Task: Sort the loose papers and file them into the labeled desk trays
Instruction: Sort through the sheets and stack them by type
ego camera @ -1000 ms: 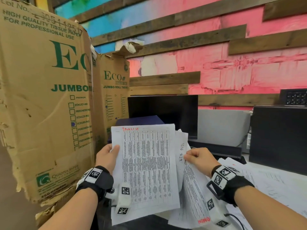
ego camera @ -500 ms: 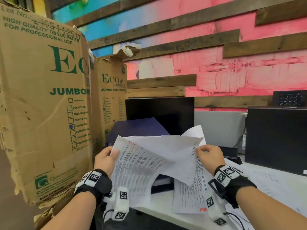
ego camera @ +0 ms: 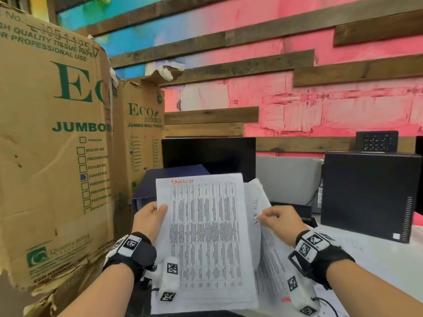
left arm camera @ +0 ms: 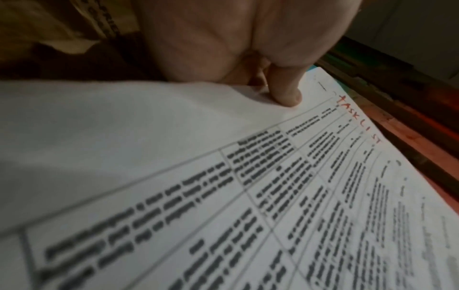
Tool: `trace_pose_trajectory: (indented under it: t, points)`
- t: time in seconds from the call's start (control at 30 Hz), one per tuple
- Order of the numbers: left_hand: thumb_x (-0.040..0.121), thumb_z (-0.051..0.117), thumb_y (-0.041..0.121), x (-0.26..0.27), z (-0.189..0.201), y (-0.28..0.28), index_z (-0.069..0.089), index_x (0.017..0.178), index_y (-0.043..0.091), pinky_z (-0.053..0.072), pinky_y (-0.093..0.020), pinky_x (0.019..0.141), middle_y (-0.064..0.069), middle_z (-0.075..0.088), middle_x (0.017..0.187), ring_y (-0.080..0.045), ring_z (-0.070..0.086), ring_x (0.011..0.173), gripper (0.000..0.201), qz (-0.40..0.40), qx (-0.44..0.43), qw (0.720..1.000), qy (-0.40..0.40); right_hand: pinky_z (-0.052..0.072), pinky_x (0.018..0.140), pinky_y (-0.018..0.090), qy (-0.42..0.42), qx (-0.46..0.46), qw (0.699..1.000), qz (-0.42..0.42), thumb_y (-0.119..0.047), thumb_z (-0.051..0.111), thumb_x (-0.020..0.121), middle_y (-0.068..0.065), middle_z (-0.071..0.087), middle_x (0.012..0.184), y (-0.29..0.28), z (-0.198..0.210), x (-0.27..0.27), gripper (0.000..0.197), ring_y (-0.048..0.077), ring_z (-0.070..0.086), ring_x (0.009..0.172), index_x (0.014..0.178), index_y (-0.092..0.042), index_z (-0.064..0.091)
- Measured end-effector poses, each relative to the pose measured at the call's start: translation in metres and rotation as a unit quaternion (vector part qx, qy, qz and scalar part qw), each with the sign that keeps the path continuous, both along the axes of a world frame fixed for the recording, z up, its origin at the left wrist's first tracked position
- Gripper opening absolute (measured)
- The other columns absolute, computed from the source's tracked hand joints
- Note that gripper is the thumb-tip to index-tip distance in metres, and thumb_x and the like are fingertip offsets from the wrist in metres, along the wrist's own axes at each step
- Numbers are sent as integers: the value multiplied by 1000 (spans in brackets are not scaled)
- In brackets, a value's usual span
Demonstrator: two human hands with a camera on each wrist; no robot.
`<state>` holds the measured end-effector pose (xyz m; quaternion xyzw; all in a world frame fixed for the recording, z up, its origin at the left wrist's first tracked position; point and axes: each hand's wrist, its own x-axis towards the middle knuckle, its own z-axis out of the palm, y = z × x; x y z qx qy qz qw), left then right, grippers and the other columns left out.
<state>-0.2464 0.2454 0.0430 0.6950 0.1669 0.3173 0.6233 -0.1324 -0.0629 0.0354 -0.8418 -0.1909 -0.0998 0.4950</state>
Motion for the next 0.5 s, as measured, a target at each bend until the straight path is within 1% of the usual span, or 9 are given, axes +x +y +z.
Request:
trace_pose_trajectory:
  t: [0.03,0.07,0.1,0.13,0.17,0.27,0.33,0.43,0.5]
  points:
    - [94,55,21,2,0,-2,52,65,11,37,-29,64,-6,56,69,-20,48,65,30,-9,2,1000,0,45,90,26,7,-10,1000,25,-22,72,82,-10,70,89,-1,-1,-4,4,5,63,87,78,-21,74]
    - [94,55,25,2,0,-4,56,73,9,43,-30,68,-7,62,76,-23,55,71,26,-22,3,1000,4,46,88,27,7,-15,999,45,-20,72,81,-10,70,85,-1,-3,-7,6,5,63,83,76,-21,74]
    - [93,54,29,7,-2,-3,62,83,9,49,-36,80,-7,69,88,-27,62,82,23,-39,-5,999,6,46,87,27,6,-20,998,59,-18,72,82,-10,70,83,-1,-3,-10,8,4,62,80,75,-21,74]
    - [94,53,31,10,-4,-2,65,93,13,49,-44,90,-7,71,98,-29,65,93,22,-52,-22,998,6,47,86,27,3,-22,997,70,-17,71,82,-8,70,82,0,-3,-13,9,3,62,78,74,-20,74]
    - [96,50,29,11,-4,-3,66,101,16,47,-49,95,-6,71,105,-30,65,99,22,-63,-42,997,3,46,83,26,-1,-25,997,79,-16,70,83,-8,70,81,-1,-3,-15,10,2,61,76,74,-21,74]
    - [100,44,23,12,2,-11,63,110,15,46,-55,96,-10,67,115,-33,64,103,23,-86,-96,992,-6,44,77,20,2,-50,995,88,-17,71,83,-11,71,79,-5,-3,-17,13,-2,62,73,73,-25,74]
    - [102,42,18,11,6,-18,60,113,11,45,-55,96,-12,67,113,-34,62,103,23,-89,-137,986,-22,44,77,18,15,-101,990,96,-17,72,82,-12,71,80,-10,-2,-19,14,-2,63,76,72,-26,74]
    - [103,36,14,10,8,-24,54,122,14,44,-53,97,-9,64,114,-32,60,104,27,-113,-158,980,-35,41,76,15,5,-159,982,97,-11,66,85,-19,68,74,-15,-2,-18,31,-6,61,74,66,-36,69]
    - [103,34,12,10,9,-27,53,122,17,45,-51,95,-8,65,112,-30,61,102,27,-129,-158,978,-40,47,77,20,16,-136,988,78,-7,60,88,-14,69,84,-17,-2,-17,31,4,64,82,75,-32,72]
